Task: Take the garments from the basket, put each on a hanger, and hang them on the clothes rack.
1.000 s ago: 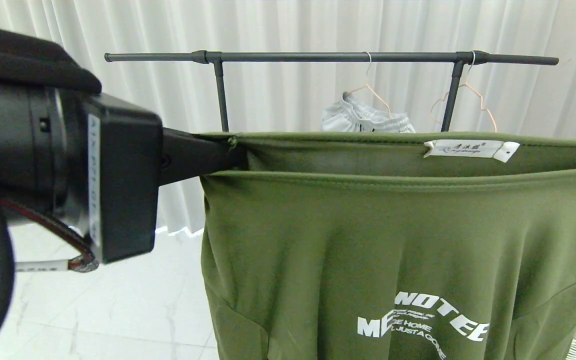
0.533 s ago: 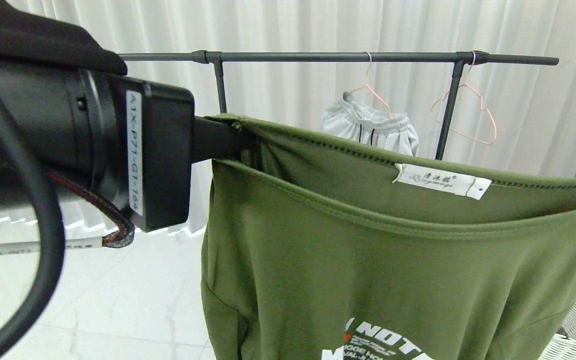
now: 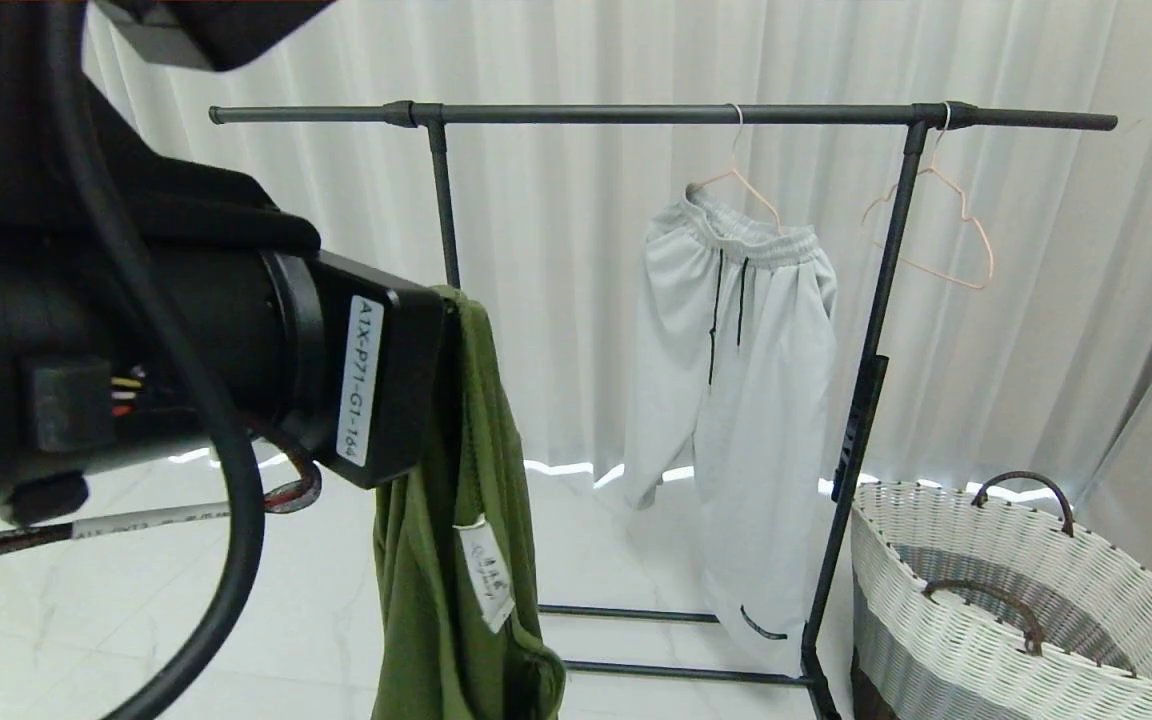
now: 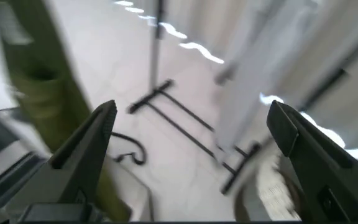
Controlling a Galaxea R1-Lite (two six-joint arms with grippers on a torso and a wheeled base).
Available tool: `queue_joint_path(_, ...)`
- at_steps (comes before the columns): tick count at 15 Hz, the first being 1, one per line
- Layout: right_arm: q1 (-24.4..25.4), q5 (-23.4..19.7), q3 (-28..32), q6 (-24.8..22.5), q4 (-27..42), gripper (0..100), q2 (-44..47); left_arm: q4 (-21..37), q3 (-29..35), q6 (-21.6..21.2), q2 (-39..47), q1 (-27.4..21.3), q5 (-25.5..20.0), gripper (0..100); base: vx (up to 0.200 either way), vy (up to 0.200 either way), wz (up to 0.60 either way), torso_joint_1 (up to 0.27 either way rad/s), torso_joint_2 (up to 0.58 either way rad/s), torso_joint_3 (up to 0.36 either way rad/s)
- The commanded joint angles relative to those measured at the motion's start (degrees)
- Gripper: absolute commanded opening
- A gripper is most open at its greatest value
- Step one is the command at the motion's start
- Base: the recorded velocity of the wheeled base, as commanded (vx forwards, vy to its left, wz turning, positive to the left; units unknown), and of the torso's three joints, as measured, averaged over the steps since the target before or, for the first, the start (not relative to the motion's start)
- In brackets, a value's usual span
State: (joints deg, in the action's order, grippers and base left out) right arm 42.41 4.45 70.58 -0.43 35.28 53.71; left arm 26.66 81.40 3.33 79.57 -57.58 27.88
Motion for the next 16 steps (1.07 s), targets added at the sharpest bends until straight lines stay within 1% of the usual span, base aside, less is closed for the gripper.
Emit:
queue_joint_path(1, -5.2, 3.8, -2.5, -0.6, 0.7, 100, 0.6, 0.1, -2.3, -1.3, -1.9, 0.0, 0.9, 0, 0.0, 0.0, 0.0, 0.0, 0.0, 0.0)
queue_joint_path(2, -9.3, 6.4, -4.5, -2.0, 0.8, 100, 1.5, 0.1, -4.8, -4.1, -3.8, 0.4, 2.4, 0, 0.0, 0.0, 0.0, 0.0, 0.0, 0.0)
queue_joint_path(3, -15.2, 8.6, -7.8, -5.4, 0.4, 100, 2.0, 0.0, -7.7, -6.5, -6.3, 1.5, 2.9, 0, 0.0, 0.0, 0.0, 0.0, 0.0, 0.0)
queue_joint_path(4, -19.0, 9.4, -10.4, -9.7, -0.7, 100, 1.8, 0.0, -8.8, -6.7, -7.7, 1.5, 3.0, 0, 0.0, 0.0, 0.0, 0.0, 0.0, 0.0)
queue_joint_path(5, -21.8, 9.5, -12.7, -12.7, -3.1, 100, 1.7, 0.0, -9.4, -6.7, -8.5, 1.6, 3.1, 0, 0.0, 0.0, 0.0, 0.0, 0.0, 0.0)
queue_joint_path(6, -23.8, 9.5, -16.4, -15.3, -8.2, 100, 0.4, 0.0, -10.0, -6.7, -9.1, 2.1, 3.1, 0, 0.0, 0.0, 0.0, 0.0, 0.0, 0.0)
queue_joint_path(9, -26.8, 9.4, -30.0, -23.4, -23.2, 100, -5.3, 0.0, -11.0, -6.5, -9.8, 4.0, 3.0, 0, 0.0, 0.0, 0.0, 0.0, 0.0, 0.0)
queue_joint_path(10, -27.4, 9.3, -33.8, -24.5, -26.4, 100, -6.3, 0.0, -11.5, -6.4, -9.8, 5.4, 2.9, 0, 0.0, 0.0, 0.0, 0.0, 0.0, 0.0)
queue_joint_path(12, -28.1, 9.5, -39.0, -24.5, -32.1, 100, -6.5, 0.0, -11.7, -6.4, -9.7, 7.8, 2.7, 0, 0.0, 0.0, 0.0, 0.0, 0.0, 0.0)
queue_joint_path(14, -29.6, 9.3, -40.4, -24.4, -33.3, 100, -6.2, 0.0, -12.2, -6.4, -10.0, 8.2, 2.7, 0, 0.0, 0.0, 0.0, 0.0, 0.0, 0.0)
queue_joint_path(16, -30.0, 9.3, -42.8, -24.3, -34.9, 100, -6.3, 0.0, -13.3, -6.5, -10.4, 8.2, 2.7, 0, 0.0, 0.0, 0.0, 0.0, 0.0, 0.0)
